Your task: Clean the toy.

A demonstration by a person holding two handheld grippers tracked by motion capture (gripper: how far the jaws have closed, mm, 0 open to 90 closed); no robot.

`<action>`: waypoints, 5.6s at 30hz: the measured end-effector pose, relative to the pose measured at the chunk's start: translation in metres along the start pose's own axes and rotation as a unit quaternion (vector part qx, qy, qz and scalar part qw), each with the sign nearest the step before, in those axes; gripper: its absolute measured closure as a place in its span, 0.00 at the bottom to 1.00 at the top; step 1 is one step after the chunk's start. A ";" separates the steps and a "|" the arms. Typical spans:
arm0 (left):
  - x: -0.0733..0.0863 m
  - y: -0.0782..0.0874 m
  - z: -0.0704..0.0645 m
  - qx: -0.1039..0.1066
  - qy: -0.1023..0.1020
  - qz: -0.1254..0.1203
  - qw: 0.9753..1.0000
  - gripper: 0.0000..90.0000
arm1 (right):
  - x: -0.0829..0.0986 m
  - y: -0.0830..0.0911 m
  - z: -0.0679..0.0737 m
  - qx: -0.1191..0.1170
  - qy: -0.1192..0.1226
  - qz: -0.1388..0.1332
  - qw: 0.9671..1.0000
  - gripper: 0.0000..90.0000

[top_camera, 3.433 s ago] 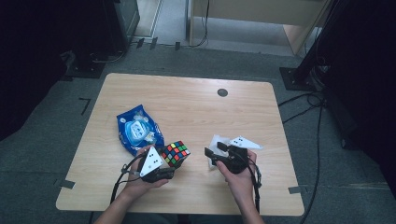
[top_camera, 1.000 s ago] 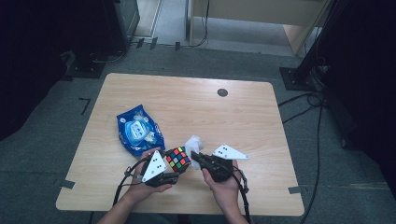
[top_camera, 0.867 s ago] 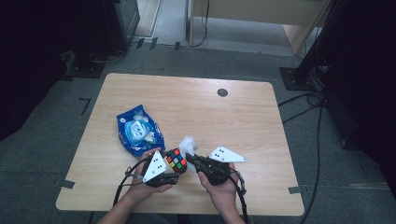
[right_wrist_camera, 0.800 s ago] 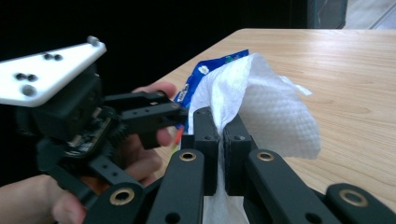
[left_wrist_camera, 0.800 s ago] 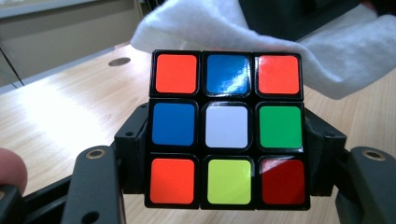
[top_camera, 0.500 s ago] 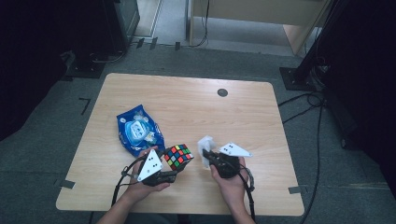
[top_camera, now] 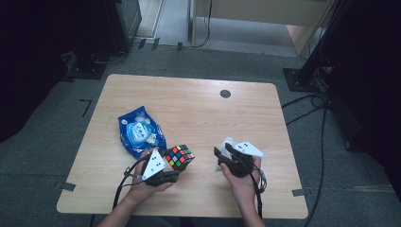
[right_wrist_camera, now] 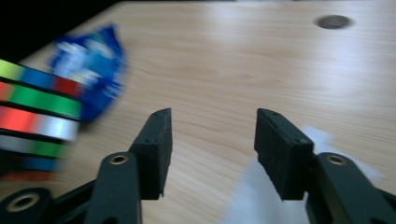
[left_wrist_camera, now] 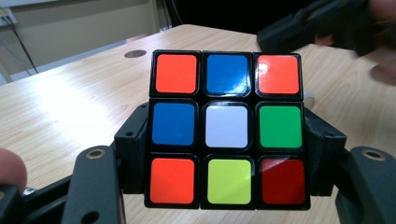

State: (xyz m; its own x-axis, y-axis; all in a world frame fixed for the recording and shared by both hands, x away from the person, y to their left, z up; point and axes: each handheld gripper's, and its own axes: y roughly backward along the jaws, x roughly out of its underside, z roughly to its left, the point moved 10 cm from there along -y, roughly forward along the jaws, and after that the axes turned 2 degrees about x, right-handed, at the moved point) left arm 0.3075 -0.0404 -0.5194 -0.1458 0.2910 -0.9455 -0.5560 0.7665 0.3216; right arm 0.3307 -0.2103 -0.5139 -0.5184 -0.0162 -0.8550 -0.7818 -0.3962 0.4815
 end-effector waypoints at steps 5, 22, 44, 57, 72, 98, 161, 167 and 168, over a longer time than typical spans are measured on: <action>-0.001 -0.001 -0.006 -0.004 -0.011 -0.001 1.000 0.38 | -0.015 0.011 0.056 -0.100 -0.041 -0.013 0.994 0.34; -0.006 -0.002 -0.021 0.015 -0.027 -0.019 0.999 0.38 | 0.008 -0.004 0.102 -0.207 -0.160 0.053 0.964 0.38; 0.013 -0.005 -0.013 0.013 -0.091 0.038 0.995 0.27 | 0.000 0.008 0.087 -0.200 -0.098 0.096 0.970 0.38; 0.004 -0.008 -0.031 0.019 -0.104 0.023 0.994 0.20 | 0.014 0.001 0.098 -0.210 -0.092 0.131 0.965 0.38; 0.008 -0.006 -0.013 -0.004 -0.067 0.025 0.997 0.37 | -0.007 0.014 0.077 -0.230 -0.083 0.101 0.964 0.37; 0.008 -0.002 0.001 0.002 -0.019 0.021 1.000 0.37 | 0.053 -0.030 -0.051 0.042 0.073 0.125 0.989 0.74; -0.010 0.011 0.002 0.021 0.000 -0.018 1.000 0.38 | -0.001 0.009 0.088 -0.157 0.043 -0.003 0.987 0.97; -0.009 0.011 0.002 0.019 -0.002 -0.018 1.000 0.38 | 0.015 -0.013 0.042 -0.066 0.057 0.023 0.996 0.97; -0.008 0.011 0.002 0.018 -0.004 -0.016 1.000 0.38 | 0.016 -0.014 0.033 -0.047 0.056 0.025 0.997 0.97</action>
State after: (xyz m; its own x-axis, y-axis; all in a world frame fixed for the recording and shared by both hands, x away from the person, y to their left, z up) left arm 0.3041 -0.0337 -0.5084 -0.1223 0.2702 -0.9550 -0.5298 0.7959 0.2930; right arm 0.3222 -0.1750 -0.5276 -0.5100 -0.1389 -0.8489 -0.7167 -0.4771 0.5086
